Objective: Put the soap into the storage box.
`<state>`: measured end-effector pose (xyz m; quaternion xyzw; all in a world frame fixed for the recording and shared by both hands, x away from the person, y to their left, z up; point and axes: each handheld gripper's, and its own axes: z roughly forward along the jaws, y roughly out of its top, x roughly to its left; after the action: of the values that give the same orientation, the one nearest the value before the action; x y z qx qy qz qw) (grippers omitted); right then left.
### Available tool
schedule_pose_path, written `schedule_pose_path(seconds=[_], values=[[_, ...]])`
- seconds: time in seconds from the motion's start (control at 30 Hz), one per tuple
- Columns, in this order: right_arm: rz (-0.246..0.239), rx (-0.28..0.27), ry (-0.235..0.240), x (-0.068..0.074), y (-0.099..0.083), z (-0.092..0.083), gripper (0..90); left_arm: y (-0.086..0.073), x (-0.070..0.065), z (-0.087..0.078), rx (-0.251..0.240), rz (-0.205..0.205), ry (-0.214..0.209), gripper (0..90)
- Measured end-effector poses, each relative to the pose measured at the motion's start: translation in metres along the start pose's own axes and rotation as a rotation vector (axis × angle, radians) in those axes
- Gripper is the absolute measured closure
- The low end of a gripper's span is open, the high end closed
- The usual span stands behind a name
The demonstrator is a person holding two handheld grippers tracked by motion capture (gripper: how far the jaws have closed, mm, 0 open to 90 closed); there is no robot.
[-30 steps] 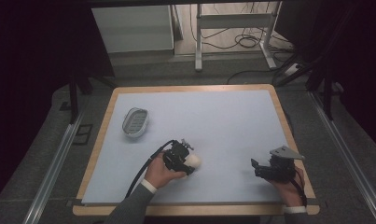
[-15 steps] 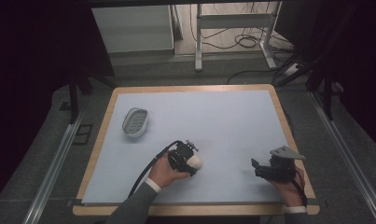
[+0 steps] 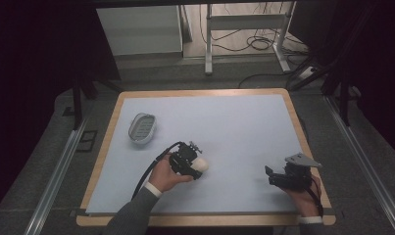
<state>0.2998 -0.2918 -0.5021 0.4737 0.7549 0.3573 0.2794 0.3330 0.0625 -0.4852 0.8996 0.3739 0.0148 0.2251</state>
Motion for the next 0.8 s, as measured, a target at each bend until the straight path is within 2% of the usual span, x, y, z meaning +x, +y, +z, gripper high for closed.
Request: schedule_pose_path(seconds=[0.07,0.27,0.47,0.8], values=[[0.001,0.0,0.001,0.0,0.0,0.0,10.0,-0.001,0.003,-0.007,-0.018,-0.006,-0.011,49.6],[0.002,0.002,-0.002,0.0,0.0,0.0,9.9,-0.005,0.01,-0.022,-0.064,-0.021,-0.011,49.6],[0.002,0.005,-0.006,-0.001,-0.001,0.001,9.9,-0.006,0.016,-0.029,-0.076,-0.029,-0.005,49.6],[0.002,0.008,-0.007,-0.001,-0.001,0.002,10.0,-0.012,0.034,-0.039,-0.09,-0.068,0.011,49.6]])
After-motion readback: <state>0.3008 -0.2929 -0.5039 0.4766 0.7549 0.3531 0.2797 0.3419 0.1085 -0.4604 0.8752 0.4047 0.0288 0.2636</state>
